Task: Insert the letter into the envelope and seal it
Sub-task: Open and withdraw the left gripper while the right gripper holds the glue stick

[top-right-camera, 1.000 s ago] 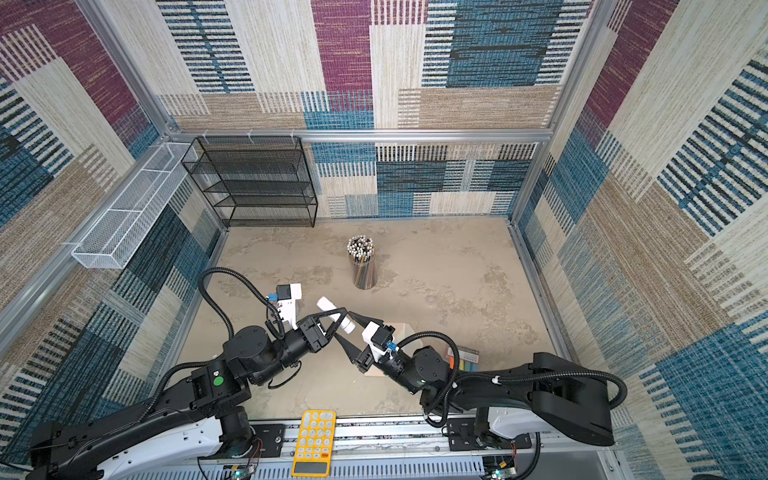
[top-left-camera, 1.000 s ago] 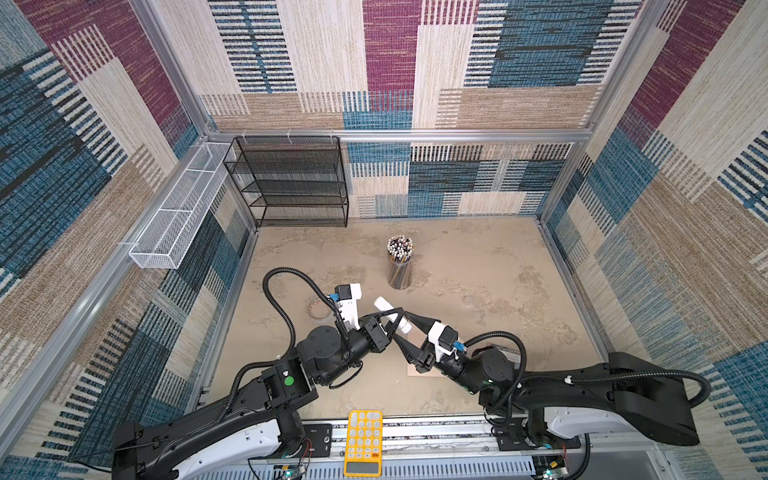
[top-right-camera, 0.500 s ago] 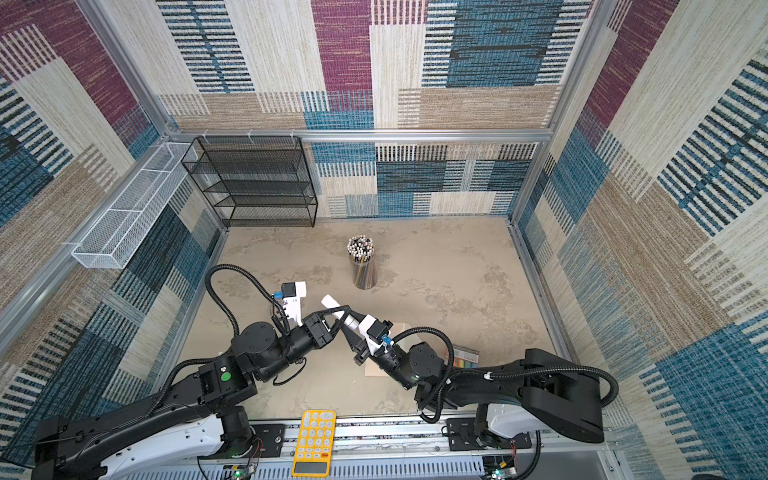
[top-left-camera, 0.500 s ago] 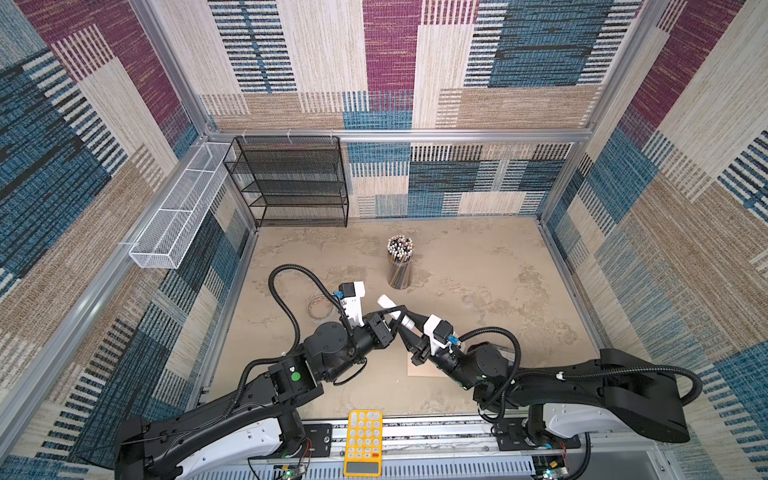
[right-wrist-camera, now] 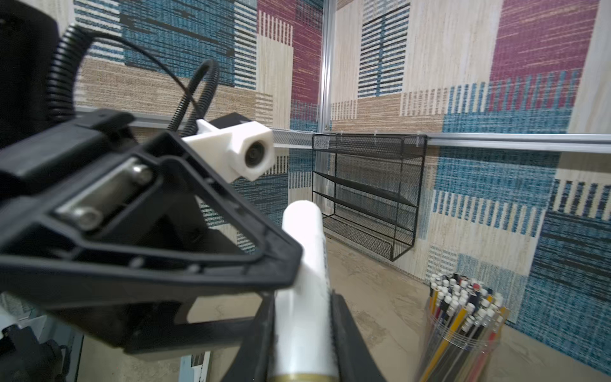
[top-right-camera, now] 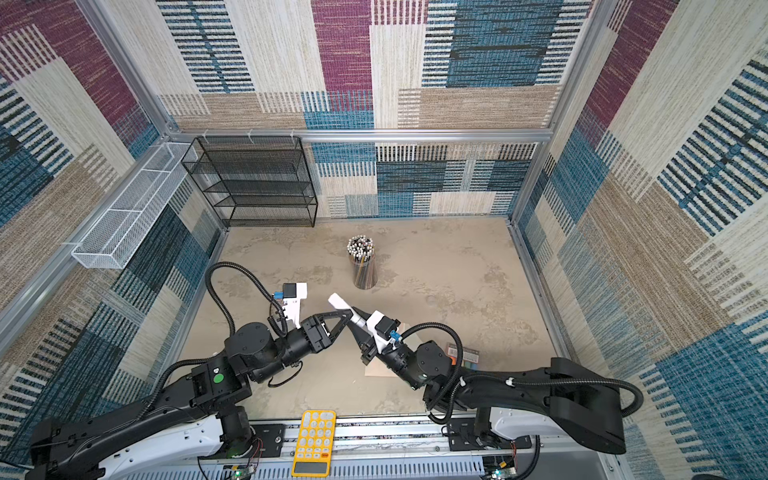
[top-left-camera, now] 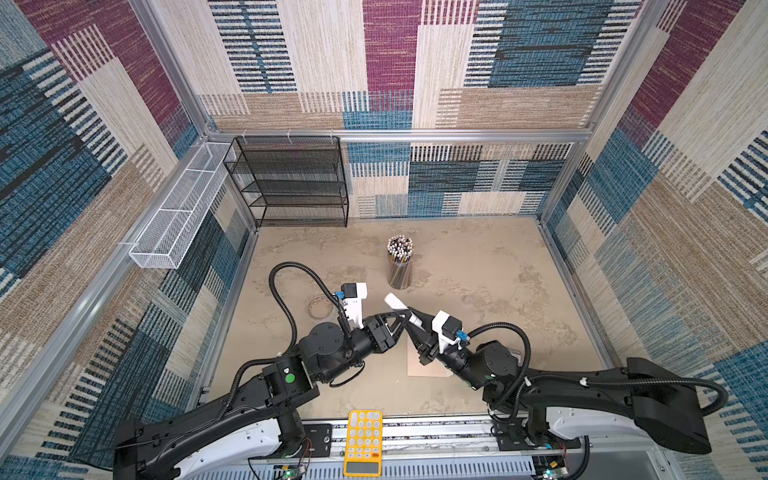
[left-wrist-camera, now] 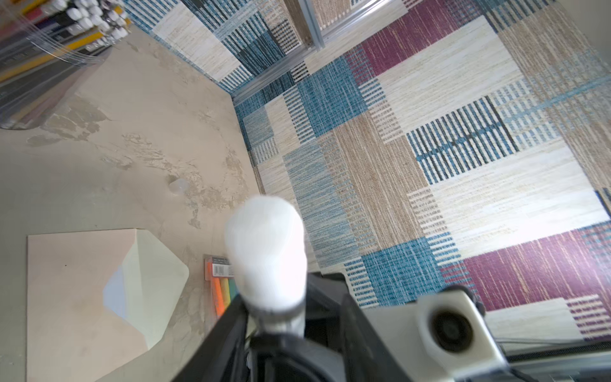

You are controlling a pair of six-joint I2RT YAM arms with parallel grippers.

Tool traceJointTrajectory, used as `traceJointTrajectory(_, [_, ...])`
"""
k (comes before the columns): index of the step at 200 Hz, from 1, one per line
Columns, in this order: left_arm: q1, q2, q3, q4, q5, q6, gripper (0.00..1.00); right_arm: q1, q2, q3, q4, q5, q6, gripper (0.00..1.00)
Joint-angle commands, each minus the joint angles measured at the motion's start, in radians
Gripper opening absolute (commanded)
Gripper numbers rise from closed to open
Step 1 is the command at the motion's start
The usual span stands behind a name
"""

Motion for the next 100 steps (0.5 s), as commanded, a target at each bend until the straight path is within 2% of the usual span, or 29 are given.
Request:
traceJointTrajectory(1, [0.001,-0.043,0.043,-0.12,-0.038,0.066,0.6,0.002,-0.11,0.029,-0.301,0.058,0.113,0.04])
traceJointTrajectory(28, [-0.001,-0.122,0.067,-0.299,-0.127,0.082,0.66,0.002,-0.264,0.101,-0.677,0.129,0.236,0.05])
traceJointTrajectory(48, [0.001,-0.173,0.074,-0.448,-0.198,0.082,0.66,0.002,-0.314,0.211,-1.003,0.166,0.364,0.05])
traceJointTrajectory(76, [0.0,-0.199,0.062,-0.606,-0.262,0.09,0.6,0.002,-0.272,0.383,-1.352,0.146,0.518,0.05])
traceJointTrajectory(100, [0.001,-0.164,0.038,-0.637,-0.27,0.106,0.58,0.002,-0.164,0.523,-1.57,0.1,0.629,0.03])
